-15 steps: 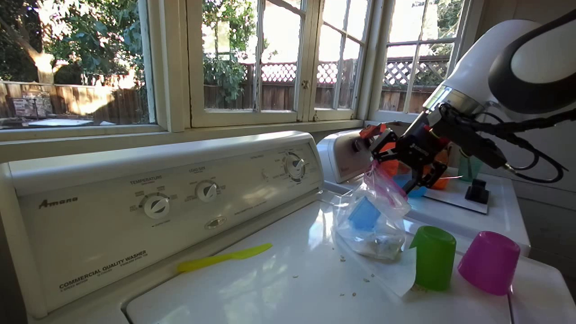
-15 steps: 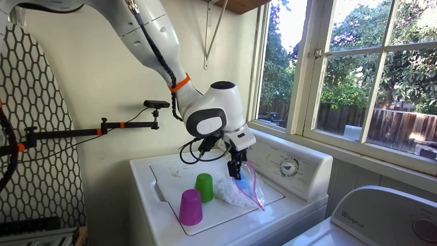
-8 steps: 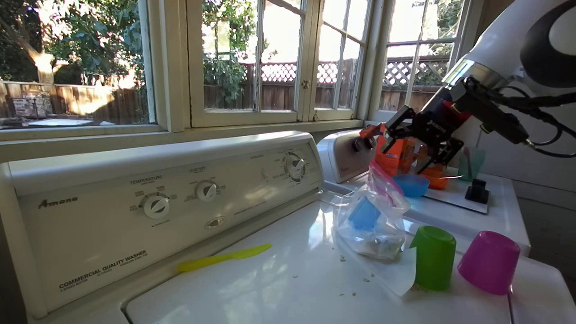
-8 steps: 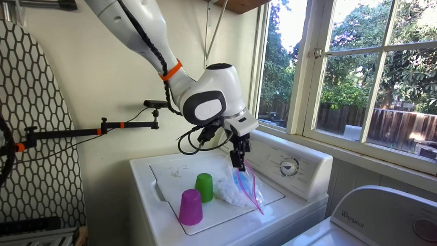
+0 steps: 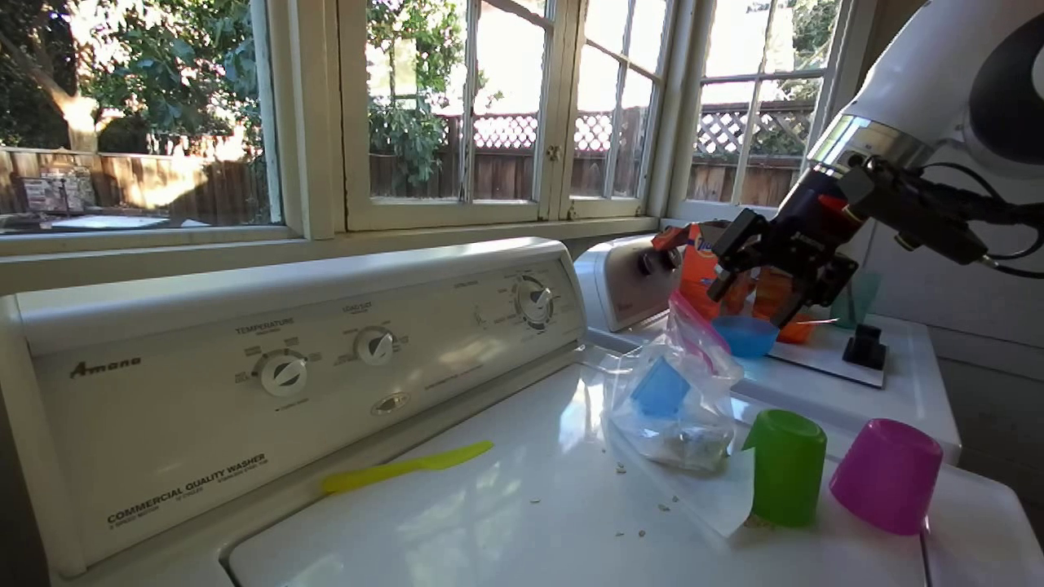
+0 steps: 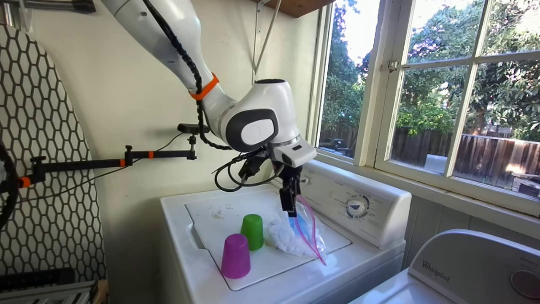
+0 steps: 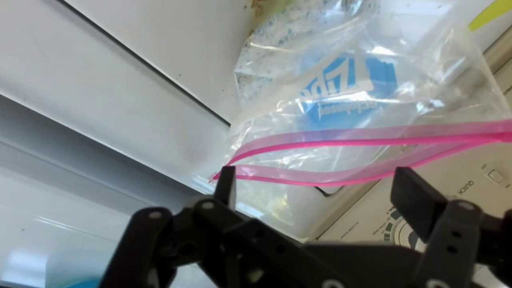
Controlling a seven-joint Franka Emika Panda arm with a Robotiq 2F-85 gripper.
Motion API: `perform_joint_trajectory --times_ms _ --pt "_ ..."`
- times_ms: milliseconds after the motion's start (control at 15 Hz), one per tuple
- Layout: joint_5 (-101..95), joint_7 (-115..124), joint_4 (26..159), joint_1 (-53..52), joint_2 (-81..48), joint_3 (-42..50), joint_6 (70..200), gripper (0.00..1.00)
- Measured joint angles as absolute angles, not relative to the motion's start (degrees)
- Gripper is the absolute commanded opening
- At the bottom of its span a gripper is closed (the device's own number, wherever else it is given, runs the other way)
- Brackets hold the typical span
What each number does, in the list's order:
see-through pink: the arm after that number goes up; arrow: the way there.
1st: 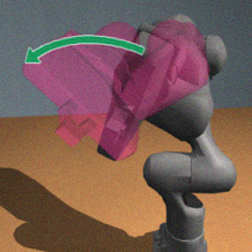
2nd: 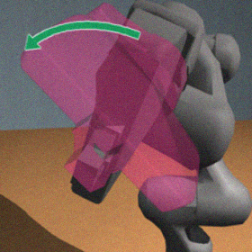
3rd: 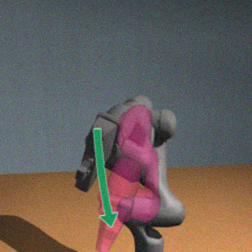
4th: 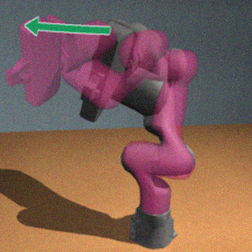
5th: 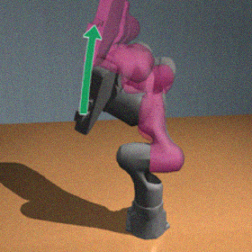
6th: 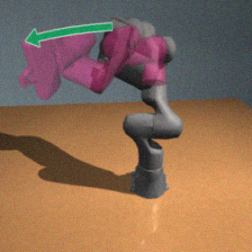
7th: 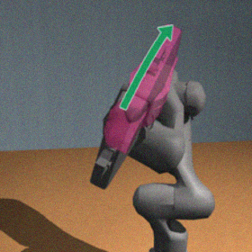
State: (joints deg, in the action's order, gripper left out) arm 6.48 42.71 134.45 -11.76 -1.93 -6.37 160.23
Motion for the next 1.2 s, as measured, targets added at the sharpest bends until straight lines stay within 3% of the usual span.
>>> perform_joint_trajectory --times_ms 200,400,1200 --pt "5.16 42.69 134.42 -11.82 -3.78 -7.30 160.16 0.91" --pt "2.19 43.00 134.21 -11.82 -6.01 -6.95 161.94 1.00" --pt "1.96 43.13 134.05 -11.77 -9.94 -5.82 178.13 0.99"
